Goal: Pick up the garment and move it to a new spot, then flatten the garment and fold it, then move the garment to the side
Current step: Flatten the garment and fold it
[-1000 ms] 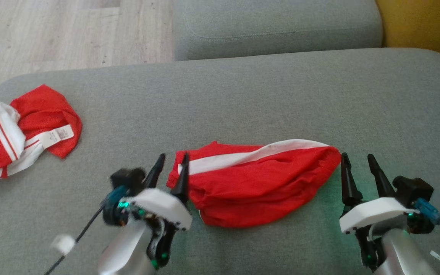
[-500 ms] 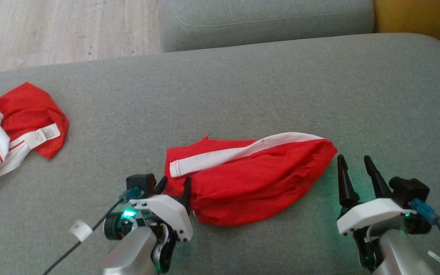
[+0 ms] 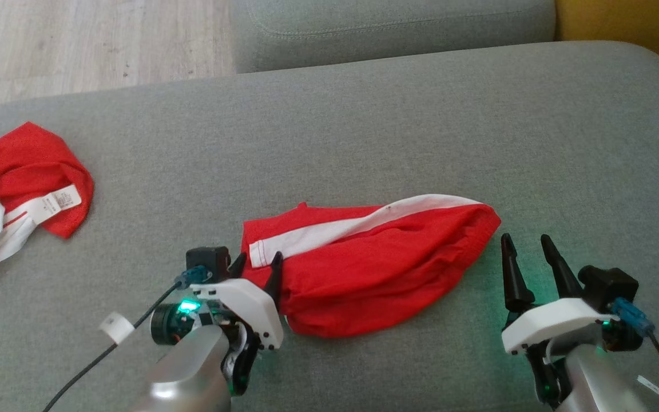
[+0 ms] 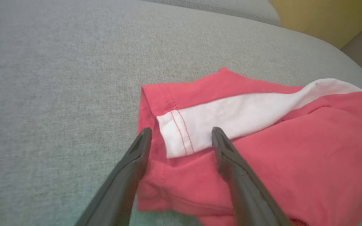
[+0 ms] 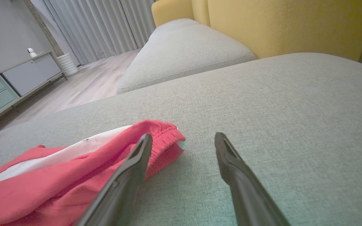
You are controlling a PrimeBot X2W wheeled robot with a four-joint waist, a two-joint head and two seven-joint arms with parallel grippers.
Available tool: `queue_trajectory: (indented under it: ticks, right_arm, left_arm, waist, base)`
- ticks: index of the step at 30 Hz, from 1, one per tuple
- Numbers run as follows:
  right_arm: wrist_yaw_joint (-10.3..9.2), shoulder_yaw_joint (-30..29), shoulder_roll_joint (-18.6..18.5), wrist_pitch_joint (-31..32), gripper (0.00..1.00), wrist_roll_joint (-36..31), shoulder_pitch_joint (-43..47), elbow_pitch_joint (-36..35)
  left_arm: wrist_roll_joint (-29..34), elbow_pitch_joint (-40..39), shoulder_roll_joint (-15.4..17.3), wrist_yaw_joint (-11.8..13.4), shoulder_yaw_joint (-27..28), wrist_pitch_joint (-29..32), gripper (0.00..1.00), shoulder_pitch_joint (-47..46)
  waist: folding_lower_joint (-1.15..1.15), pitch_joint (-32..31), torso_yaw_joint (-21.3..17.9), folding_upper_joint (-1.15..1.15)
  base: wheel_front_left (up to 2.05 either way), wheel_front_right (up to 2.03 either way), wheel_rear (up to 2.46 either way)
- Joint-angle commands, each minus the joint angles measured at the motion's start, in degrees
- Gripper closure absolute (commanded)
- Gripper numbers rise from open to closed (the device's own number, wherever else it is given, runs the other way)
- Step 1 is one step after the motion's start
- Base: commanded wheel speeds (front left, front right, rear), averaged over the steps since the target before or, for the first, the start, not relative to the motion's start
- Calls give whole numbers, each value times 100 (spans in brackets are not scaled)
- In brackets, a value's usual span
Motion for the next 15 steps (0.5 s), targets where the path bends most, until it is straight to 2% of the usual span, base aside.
queue_trajectory:
  ticks: [1, 10, 11, 12, 13, 14, 15]
  right_arm:
    - [21, 161, -6, -63, 0, 33, -225, -140]
    - [21, 162, -6, -63, 0, 63, -247, -143]
    - [21, 159, -6, -63, 0, 69, -245, -143]
    - [21, 157, -6, -63, 0, 75, -242, -144]
    - [21, 157, -6, -63, 0, 81, -241, -147]
    - [21, 156, -6, -63, 0, 89, -240, -150]
    - [21, 155, -6, -63, 0, 96, -240, -153]
  left_arm:
    - [-49, -42, 50, -38, 89, -7, 0, -345]
    - [-329, 35, 50, -184, -148, -119, 0, -454]
    - [-354, 34, 50, -187, -181, -123, 3, -459]
    - [-371, 27, 50, -192, -212, -150, 9, -470]
    - [-401, 20, 50, -191, -225, -193, 20, -480]
    - [-413, 23, 50, -188, -253, -221, 44, -494]
    - [-421, 31, 50, -183, -280, -249, 52, -510]
  waist:
    - [0, 13, -10, 0]
    - [0, 64, -71, 0]
    - [0, 62, -70, 0]
    - [0, 61, -68, 0]
    - [0, 61, -67, 0]
    - [0, 61, -64, 0]
    - [0, 62, -60, 0]
  base:
    - [0, 0, 0]
    - [0, 0, 0]
    - [0, 0, 0]
    - [0, 0, 0]
    - [0, 0, 0]
    - [0, 0, 0]
    - [0, 0, 0]
